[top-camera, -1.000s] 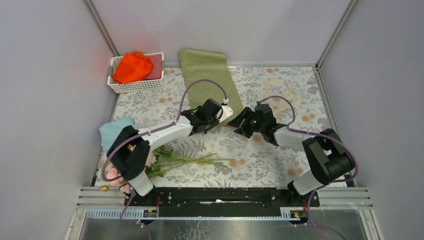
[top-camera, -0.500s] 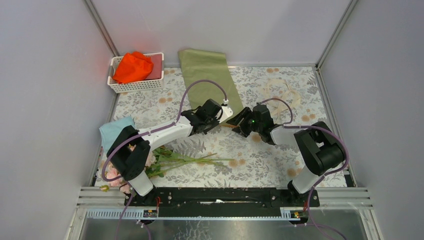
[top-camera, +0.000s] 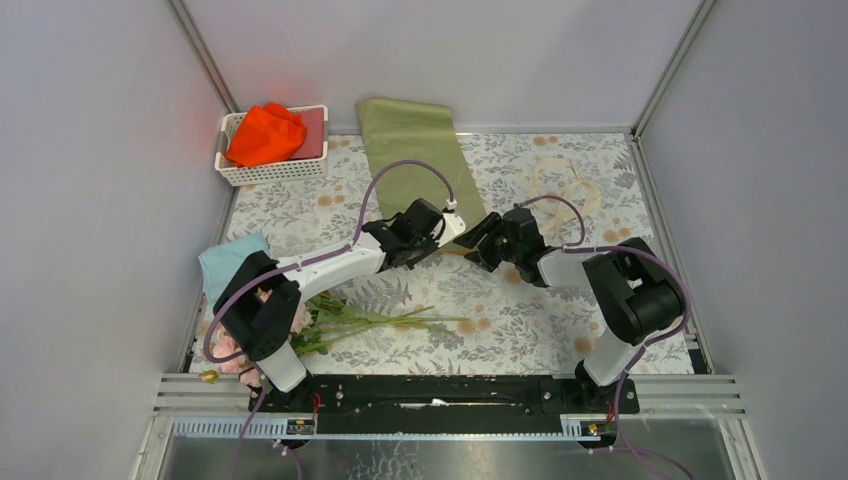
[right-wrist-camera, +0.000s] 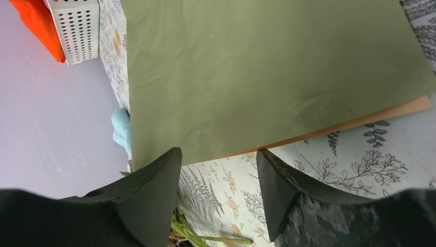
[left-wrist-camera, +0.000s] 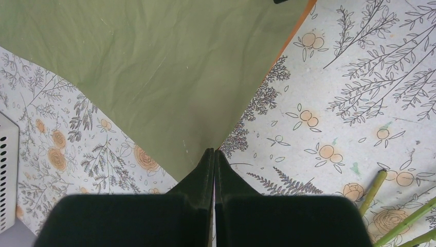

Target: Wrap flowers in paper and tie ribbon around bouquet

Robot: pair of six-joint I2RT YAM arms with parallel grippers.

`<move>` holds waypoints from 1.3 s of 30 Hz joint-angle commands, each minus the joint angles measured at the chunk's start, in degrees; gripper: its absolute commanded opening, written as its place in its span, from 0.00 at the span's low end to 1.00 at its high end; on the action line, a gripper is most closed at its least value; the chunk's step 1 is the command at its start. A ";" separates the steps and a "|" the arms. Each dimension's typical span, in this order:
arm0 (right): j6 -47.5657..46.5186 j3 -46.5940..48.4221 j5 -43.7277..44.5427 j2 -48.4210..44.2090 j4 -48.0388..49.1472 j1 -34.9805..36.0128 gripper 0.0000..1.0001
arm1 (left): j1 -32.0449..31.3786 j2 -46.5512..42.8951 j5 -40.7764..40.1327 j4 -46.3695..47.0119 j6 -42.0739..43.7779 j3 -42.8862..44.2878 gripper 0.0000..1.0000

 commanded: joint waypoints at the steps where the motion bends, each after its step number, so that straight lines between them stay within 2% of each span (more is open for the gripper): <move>1: -0.34 2.73 2.83 0.87 1.78 0.42 0.63 | 0.38 -0.22 0.55 2.44 -0.74 -0.25 0.00; 14: -1.06 3.46 5.54 1.95 1.96 0.41 0.63 | 0.38 0.16 0.89 2.63 -0.94 -0.51 0.00; 21: 3.78 3.48 5.13 4.19 2.15 0.61 0.63 | 0.38 0.58 1.20 2.65 -0.94 -0.40 0.00; 27: 10.25 0.30 8.37 4.33 5.96 0.85 0.63 | 0.41 0.99 1.48 2.64 -0.77 -0.71 0.00; 31: 11.77 1.68 9.59 5.71 6.15 0.76 0.61 | 0.42 0.68 1.78 2.64 -0.57 -1.02 0.00; 35: 16.36 0.49 9.60 6.73 9.32 0.68 0.53 | 0.39 0.21 2.19 2.41 -0.25 -1.31 0.00; 39: 16.28 0.05 11.47 6.12 8.93 0.61 0.33 | 0.38 -0.49 3.43 2.30 0.25 -1.96 0.00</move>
